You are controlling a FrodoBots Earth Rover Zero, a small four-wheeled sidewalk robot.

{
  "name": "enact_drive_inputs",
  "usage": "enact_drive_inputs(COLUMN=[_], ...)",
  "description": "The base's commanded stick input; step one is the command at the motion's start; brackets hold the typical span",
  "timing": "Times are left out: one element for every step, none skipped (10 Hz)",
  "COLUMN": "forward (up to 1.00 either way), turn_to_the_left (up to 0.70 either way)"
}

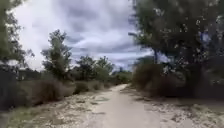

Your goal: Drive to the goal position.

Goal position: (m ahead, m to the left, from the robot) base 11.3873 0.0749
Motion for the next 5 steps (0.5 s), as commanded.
enact_drive_inputs(forward=[0.85, 0.85, 0.85, 0.85, 0.85], turn_to_the_left=[0.0, 0.0, 0.0, 0.0, 0.0])
